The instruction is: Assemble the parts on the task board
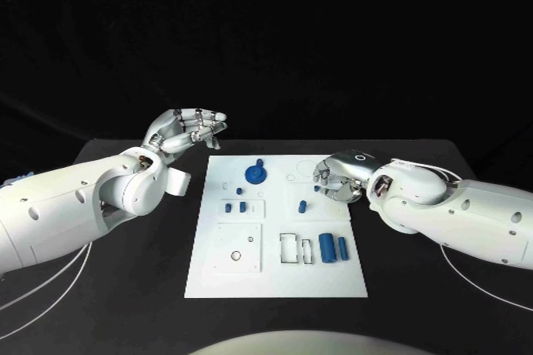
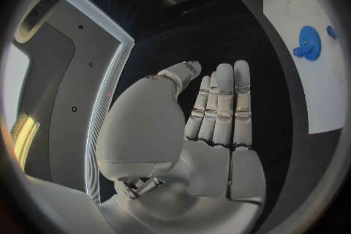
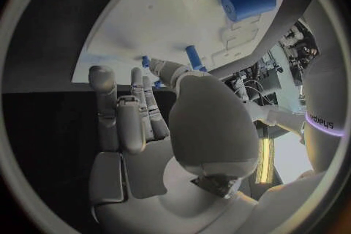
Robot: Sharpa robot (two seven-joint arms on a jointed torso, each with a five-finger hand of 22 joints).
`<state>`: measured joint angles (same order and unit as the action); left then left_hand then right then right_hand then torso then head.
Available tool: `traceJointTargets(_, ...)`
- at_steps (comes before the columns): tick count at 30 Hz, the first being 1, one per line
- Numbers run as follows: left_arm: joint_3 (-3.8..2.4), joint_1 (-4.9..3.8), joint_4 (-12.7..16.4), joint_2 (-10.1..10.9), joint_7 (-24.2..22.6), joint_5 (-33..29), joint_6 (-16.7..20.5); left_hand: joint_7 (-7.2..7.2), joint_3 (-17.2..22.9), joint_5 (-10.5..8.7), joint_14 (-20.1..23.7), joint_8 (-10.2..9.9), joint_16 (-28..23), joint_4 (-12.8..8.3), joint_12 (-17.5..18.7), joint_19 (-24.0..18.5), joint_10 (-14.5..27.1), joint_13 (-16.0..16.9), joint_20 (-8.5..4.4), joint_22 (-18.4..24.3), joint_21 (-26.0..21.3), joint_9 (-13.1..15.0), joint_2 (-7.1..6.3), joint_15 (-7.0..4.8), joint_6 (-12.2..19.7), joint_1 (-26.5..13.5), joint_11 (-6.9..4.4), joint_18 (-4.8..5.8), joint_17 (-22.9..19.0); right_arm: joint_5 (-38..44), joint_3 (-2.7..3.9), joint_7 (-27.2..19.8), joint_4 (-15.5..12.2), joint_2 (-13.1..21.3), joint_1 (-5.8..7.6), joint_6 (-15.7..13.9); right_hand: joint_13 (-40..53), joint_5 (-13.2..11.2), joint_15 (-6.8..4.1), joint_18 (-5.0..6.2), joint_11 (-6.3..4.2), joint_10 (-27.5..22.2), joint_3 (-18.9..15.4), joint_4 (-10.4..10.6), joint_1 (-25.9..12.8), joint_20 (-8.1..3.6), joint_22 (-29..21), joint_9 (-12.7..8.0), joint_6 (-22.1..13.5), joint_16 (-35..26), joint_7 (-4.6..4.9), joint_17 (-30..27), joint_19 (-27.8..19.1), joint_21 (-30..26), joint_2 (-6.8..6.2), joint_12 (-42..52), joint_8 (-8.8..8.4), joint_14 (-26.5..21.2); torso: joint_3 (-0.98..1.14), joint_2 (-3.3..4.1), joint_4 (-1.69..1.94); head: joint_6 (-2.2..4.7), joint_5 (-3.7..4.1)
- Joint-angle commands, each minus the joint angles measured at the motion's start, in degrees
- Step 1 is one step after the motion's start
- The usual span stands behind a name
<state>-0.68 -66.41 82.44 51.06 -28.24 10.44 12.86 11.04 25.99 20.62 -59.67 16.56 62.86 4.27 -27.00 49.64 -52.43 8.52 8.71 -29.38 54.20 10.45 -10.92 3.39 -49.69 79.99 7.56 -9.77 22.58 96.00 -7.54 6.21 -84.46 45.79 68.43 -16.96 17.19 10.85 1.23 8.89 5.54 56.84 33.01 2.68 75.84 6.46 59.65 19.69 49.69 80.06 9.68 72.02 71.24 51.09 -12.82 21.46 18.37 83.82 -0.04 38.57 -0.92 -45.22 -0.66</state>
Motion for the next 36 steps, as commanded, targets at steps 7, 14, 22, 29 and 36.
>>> traceJointTargets(7, -0.04, -0.02, 0.65, 0.30, -2.53, -4.90, 0.07, 0.10, 0.03, 0.15, 0.15, 0.36, -0.15, 0.06, -0.51, 0.18, -0.28, 0.10, -0.07, 0.12, -0.25, 0.06, 0.48, -0.24, -0.49, 0.15, -0.11, -0.83, -0.11, 2.62, -0.02, 1.75, 1.68, -1.77, -0.93, 0.62, -0.74, -0.58, -0.61, -1.03, -0.32, 1.96, 1.29, -0.44, 0.14, -0.20, 2.06, -0.22, 1.73, 0.73, -0.32, 0.75, 1.78, 2.65, 1.38, -0.28, -0.17, 2.33, 0.07, 0.03, -0.01, -0.41, -0.13)
traceJointTargets(14, -0.04, -0.02, 0.76, 0.33, -2.20, -5.03, -0.24, 0.09, 0.06, 0.16, 0.16, 0.37, -0.17, 0.00, -0.55, 0.20, -0.27, 0.10, -0.09, 0.14, -0.26, 0.06, 0.50, -0.26, -0.51, 0.22, -0.13, -0.84, -0.13, 2.55, -0.02, 1.70, 2.90, -2.60, -1.23, 0.82, -1.05, -1.15, -0.86, -1.15, -0.60, 2.88, 1.77, -0.79, 0.27, -0.34, 2.76, -0.24, 2.60, 0.74, -0.55, 0.77, 2.19, 3.40, 1.89, -0.26, -0.03, 2.35, 0.03, -0.01, 0.03, -0.66, -0.20)
traceJointTargets(22, -0.04, -0.02, 0.78, 0.35, -1.63, -5.21, -0.60, 0.10, 0.07, 0.16, 0.18, 0.37, -0.20, -0.05, -0.58, 0.23, -0.23, 0.09, -0.11, 0.16, -0.29, 0.06, 0.52, -0.27, -0.51, 0.27, -0.12, -0.84, -0.16, 2.53, -0.03, 1.66, 3.89, -3.42, -1.52, 1.29, -1.23, -1.41, -1.05, -1.28, -0.79, 3.52, 2.11, -1.00, 0.29, -0.44, 3.41, -0.24, 3.26, 0.85, -0.71, 0.98, 2.54, 4.10, 2.36, -0.24, 0.11, 2.41, 0.02, -0.09, -0.08, -0.78, -0.21)
traceJointTargets(29, -0.04, -0.03, 0.89, 0.48, -1.01, -5.25, -0.70, 0.11, 0.06, 0.14, 0.21, 0.37, -0.22, -0.07, -0.57, 0.24, -0.17, 0.07, -0.12, 0.18, -0.31, 0.05, 0.50, -0.27, -0.51, 0.28, -0.11, -0.83, -0.18, 2.84, -0.06, 2.03, 4.68, -4.05, -2.02, 1.63, -1.36, -1.67, -1.23, -1.40, -1.01, 4.27, 2.47, -1.37, 0.46, -0.59, 4.07, -0.19, 3.96, 1.03, -0.87, 1.26, 2.90, 4.81, 2.96, -0.15, 0.27, 2.52, 0.06, -0.03, -0.01, -0.95, -0.20)
traceJointTargets(36, -0.04, -0.03, 1.03, 0.64, -0.43, -5.26, -0.67, 0.12, 0.06, 0.13, 0.23, 0.37, -0.25, -0.09, -0.55, 0.25, -0.07, 0.05, -0.13, 0.19, -0.33, 0.05, 0.49, -0.27, -0.50, 0.29, -0.09, -0.83, -0.20, 4.38, -0.09, 3.40, 4.82, -4.41, -2.39, 2.10, -1.10, -4.33, -2.06, -1.73, -1.96, 6.85, 4.01, -3.55, 1.88, -1.33, 6.00, 0.69, 6.85, 1.36, -1.78, 1.76, 3.80, 6.84, 5.35, 0.20, 1.54, 2.74, 0.04, -0.04, -0.03, -1.17, -0.22)
